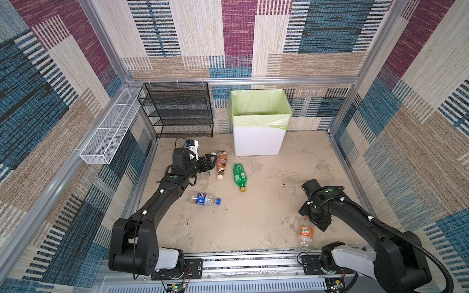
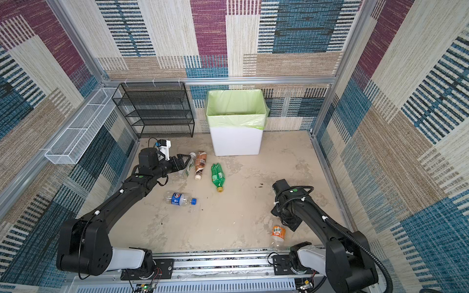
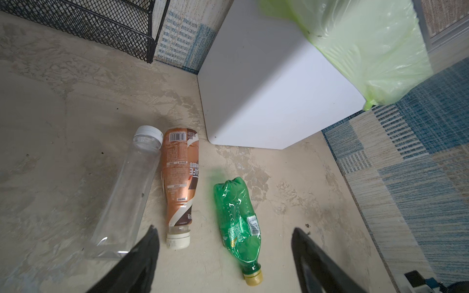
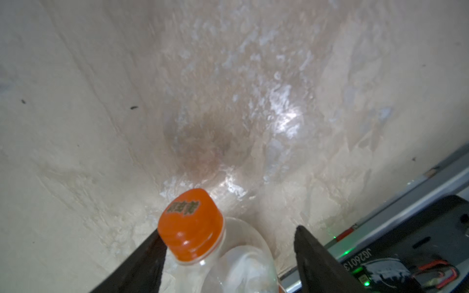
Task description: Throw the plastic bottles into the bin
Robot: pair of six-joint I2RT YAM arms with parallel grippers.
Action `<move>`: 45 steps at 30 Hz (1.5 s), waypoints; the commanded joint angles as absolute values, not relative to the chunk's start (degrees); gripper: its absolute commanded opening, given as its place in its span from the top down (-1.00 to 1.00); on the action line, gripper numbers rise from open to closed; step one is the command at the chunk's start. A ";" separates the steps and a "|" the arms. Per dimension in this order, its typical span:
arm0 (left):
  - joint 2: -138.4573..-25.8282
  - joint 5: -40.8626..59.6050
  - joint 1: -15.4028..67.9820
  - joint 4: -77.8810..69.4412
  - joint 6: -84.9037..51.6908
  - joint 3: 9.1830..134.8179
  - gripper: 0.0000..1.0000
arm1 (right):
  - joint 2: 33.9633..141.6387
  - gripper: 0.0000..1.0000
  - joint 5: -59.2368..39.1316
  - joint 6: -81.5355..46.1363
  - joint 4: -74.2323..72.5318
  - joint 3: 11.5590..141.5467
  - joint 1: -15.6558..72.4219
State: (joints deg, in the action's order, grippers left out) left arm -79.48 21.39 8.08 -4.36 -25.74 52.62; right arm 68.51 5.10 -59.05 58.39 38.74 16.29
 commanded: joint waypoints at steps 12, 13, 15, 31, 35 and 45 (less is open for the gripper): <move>-76.79 22.86 8.08 -3.18 -24.88 54.34 -0.62 | 74.55 -0.05 0.13 -58.63 41.92 38.30 21.70; -76.35 22.73 8.15 -2.76 -24.66 54.45 -0.62 | 74.96 -0.01 -0.29 -58.54 40.78 38.35 21.71; -75.30 22.35 8.35 -1.62 -24.22 54.71 -0.61 | 76.13 0.04 0.04 -57.82 39.05 39.38 21.73; -68.05 22.70 15.02 15.00 -19.52 58.45 -0.62 | 86.89 -0.04 1.85 -45.90 23.02 52.82 17.72; -69.06 17.61 26.80 19.46 -20.91 59.56 -0.66 | 81.81 -0.23 4.00 -42.29 22.60 51.87 14.57; -84.20 5.01 55.79 24.82 -29.01 69.55 -0.86 | 66.02 -0.38 2.61 -36.22 15.38 46.45 0.33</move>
State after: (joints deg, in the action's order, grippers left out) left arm -80.12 10.28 51.72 21.85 -26.68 65.30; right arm 68.64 3.62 -38.65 20.40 47.33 3.36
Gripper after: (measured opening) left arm 0.930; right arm 0.686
